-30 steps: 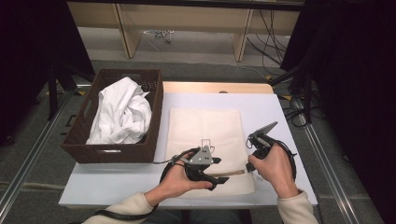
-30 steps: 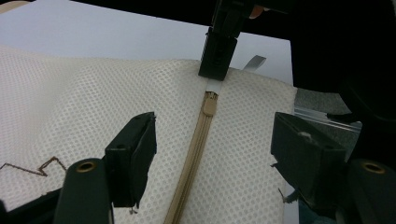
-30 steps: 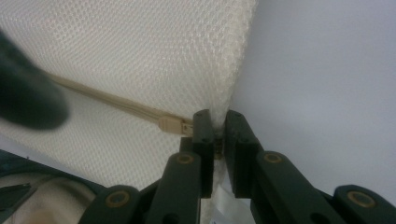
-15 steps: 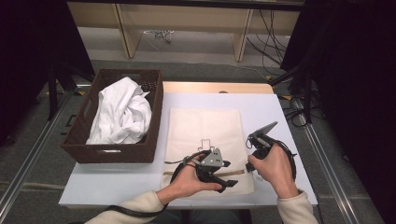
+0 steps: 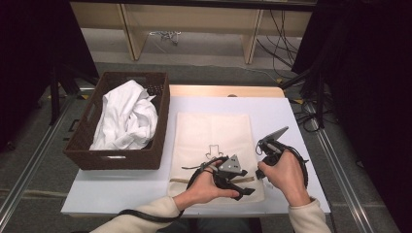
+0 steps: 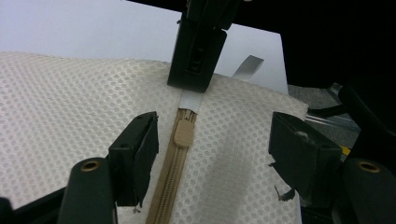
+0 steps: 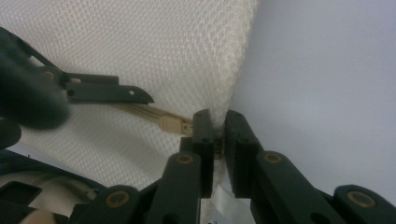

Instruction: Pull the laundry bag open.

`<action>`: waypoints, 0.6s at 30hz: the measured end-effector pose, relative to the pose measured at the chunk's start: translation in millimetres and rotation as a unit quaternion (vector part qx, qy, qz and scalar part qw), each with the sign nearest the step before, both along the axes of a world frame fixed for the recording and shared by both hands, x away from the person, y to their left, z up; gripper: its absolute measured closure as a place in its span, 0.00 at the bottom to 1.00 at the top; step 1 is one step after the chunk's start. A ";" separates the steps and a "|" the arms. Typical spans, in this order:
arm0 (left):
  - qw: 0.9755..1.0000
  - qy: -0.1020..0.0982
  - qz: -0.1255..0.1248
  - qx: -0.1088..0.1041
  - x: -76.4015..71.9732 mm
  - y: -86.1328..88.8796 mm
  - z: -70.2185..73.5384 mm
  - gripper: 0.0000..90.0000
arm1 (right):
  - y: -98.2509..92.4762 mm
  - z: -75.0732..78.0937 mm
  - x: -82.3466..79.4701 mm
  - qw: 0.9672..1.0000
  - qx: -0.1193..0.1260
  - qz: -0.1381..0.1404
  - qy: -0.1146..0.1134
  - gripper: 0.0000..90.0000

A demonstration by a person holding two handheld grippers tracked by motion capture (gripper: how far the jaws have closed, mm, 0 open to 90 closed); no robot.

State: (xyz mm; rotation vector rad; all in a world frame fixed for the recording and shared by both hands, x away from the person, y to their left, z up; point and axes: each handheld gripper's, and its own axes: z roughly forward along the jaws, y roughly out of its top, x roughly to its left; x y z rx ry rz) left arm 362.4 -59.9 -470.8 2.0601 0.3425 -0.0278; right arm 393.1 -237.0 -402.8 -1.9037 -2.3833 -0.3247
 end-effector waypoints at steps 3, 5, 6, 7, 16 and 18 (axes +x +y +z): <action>1.000 0.006 -0.001 -0.001 -0.5 -2.9 -1.4 0.38 | -0.5 -0.4 0.1 1.000 0.000 0.003 -0.004 0.94; 1.000 0.005 -0.007 0.001 -0.3 -3.9 -1.6 0.39 | -0.5 -0.3 0.1 1.000 0.000 0.003 -0.003 0.94; 1.000 0.010 -0.004 -0.003 -0.8 -4.8 -1.9 0.39 | -0.6 -0.2 0.2 1.000 0.000 0.003 -0.003 0.94; 1.000 0.008 -0.007 0.001 0.0 -4.6 -1.7 0.39 | 0.7 0.6 -0.6 1.000 0.001 -0.007 0.002 0.94; 1.000 0.020 -0.004 -0.007 0.4 -6.5 -3.0 0.45 | 0.7 0.0 -0.3 1.000 0.003 -0.010 0.005 0.94; 1.000 0.017 0.003 -0.004 1.3 -6.1 -3.4 0.47 | 0.9 0.1 -0.3 1.000 0.003 -0.011 0.006 0.94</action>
